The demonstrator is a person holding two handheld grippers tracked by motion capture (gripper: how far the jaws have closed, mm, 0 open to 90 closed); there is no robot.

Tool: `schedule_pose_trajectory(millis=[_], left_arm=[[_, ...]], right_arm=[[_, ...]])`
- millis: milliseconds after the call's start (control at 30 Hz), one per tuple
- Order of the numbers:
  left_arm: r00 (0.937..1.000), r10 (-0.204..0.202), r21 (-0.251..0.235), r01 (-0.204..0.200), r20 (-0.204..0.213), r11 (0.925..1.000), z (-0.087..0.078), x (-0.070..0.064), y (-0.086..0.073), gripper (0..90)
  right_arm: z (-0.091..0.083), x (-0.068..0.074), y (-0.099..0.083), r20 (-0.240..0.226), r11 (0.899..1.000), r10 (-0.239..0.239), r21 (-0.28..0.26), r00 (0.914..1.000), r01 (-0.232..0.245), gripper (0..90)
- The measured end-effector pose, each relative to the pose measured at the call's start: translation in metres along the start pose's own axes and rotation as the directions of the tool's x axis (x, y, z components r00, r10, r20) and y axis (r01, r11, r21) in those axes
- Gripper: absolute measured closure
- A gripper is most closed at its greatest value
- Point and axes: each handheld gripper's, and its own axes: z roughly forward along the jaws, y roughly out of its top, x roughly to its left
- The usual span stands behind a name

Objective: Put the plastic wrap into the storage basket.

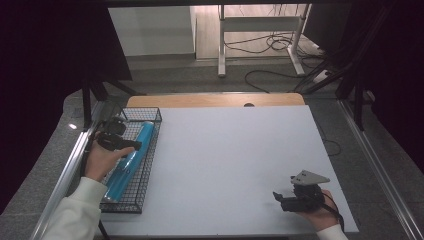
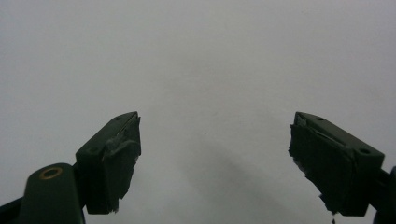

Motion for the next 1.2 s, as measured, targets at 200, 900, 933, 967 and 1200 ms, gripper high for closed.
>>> schedule_pose_trajectory(millis=[200, 900, 933, 967, 1200], left_arm=[[0.9922, 0.031, -0.074, -0.023, 0.121, 0.997, -0.011, -0.008, -0.01, 17.5], [0.9043, 0.229, -0.228, -0.152, 0.361, 0.9617, -0.008, -0.077, -0.069, 19.7], [0.8994, 0.233, -0.232, -0.154, 0.37, 0.9604, -0.008, -0.08, -0.071, 19.8], [0.8944, 0.242, -0.236, -0.16, 0.376, 0.9585, -0.007, -0.084, -0.074, 19.9], [0.867, 0.319, -0.247, -0.236, 0.383, 0.9398, 0.0, -0.113, -0.087, 20.2]], right_arm=[[0.0, -0.001, 0.0, 0.002, 1.0, 0.001, -0.002, 1.0, -0.001, 17.3], [-0.003, 0.0, 0.0, 0.011, 1.0, 0.0, -0.014, 0.9999, 0.0, 17.3], [-0.003, 0.0, 0.0, 0.013, 1.0, -0.002, -0.015, 0.9999, 0.002, 17.3], [-0.003, 0.0, 0.0, 0.01, 1.0, -0.003, -0.017, 0.9999, 0.003, 17.3], [-0.004, -0.001, 0.0, 0.014, 1.0, -0.003, -0.024, 0.9999, 0.004, 17.3]])
